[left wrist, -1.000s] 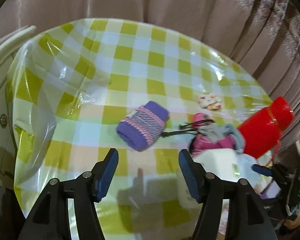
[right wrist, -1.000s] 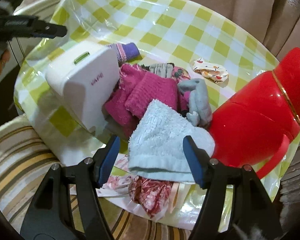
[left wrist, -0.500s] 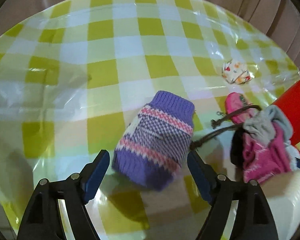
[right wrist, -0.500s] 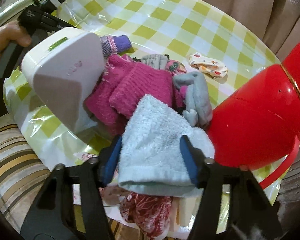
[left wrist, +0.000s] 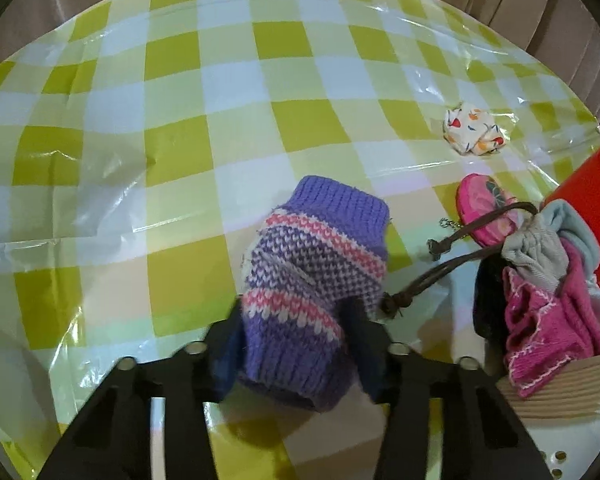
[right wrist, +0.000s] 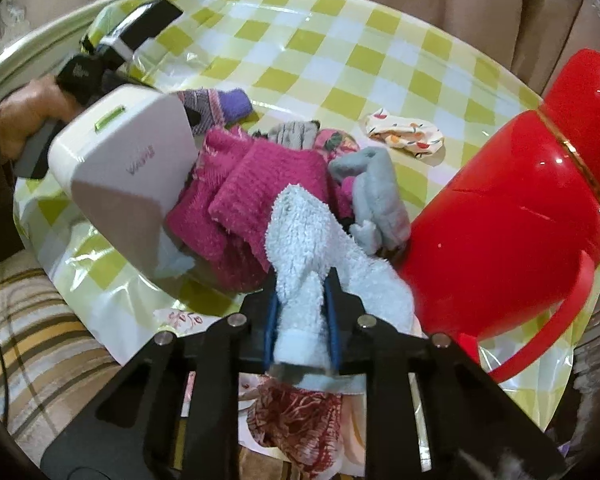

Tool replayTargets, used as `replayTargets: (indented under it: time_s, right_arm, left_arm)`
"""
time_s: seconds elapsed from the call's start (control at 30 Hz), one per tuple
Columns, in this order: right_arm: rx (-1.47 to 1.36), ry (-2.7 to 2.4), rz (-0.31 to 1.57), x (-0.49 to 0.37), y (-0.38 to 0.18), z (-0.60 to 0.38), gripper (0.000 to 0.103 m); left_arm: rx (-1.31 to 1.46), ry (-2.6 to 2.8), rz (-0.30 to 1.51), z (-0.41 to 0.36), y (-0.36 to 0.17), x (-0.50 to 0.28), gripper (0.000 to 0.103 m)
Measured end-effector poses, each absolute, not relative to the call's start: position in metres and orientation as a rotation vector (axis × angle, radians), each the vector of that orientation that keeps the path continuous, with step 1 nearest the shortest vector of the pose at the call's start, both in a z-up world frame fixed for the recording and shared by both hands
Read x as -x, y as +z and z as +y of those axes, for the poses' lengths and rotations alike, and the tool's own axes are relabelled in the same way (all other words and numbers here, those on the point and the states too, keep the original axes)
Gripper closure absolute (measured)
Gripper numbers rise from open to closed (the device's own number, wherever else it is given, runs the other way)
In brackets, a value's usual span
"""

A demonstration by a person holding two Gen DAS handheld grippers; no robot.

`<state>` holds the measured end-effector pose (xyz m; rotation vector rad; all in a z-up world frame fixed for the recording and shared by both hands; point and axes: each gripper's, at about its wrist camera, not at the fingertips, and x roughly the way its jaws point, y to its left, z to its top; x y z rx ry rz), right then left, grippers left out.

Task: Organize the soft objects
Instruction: 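Grasp the purple knit mitten with the left tool while the right tool grasps the light blue towel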

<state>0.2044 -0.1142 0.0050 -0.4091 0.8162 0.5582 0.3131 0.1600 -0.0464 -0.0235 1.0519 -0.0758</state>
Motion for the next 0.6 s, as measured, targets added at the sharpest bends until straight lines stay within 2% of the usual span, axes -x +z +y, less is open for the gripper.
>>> replayTargets:
  time_s: [0.03, 0.13, 0.6]
  right_arm:
    - [0.401, 0.558, 0.811, -0.204, 0.007, -0.115, 0.080]
    - [0.373, 0.563, 0.787, -0.200, 0.017, -0.120, 0.080]
    - [0.247, 0.586, 0.725, -0.179, 0.054, -0.142, 0.081]
  left_arm:
    - [0.021, -0.074, 1.050, 0.160, -0.045, -0.312, 0.069]
    - [0.014, -0.048, 1.039, 0.158, -0.038, -0.307, 0.076]
    - [0.114, 0.093, 0.896, 0.175, 0.018, -0.257, 0.078]
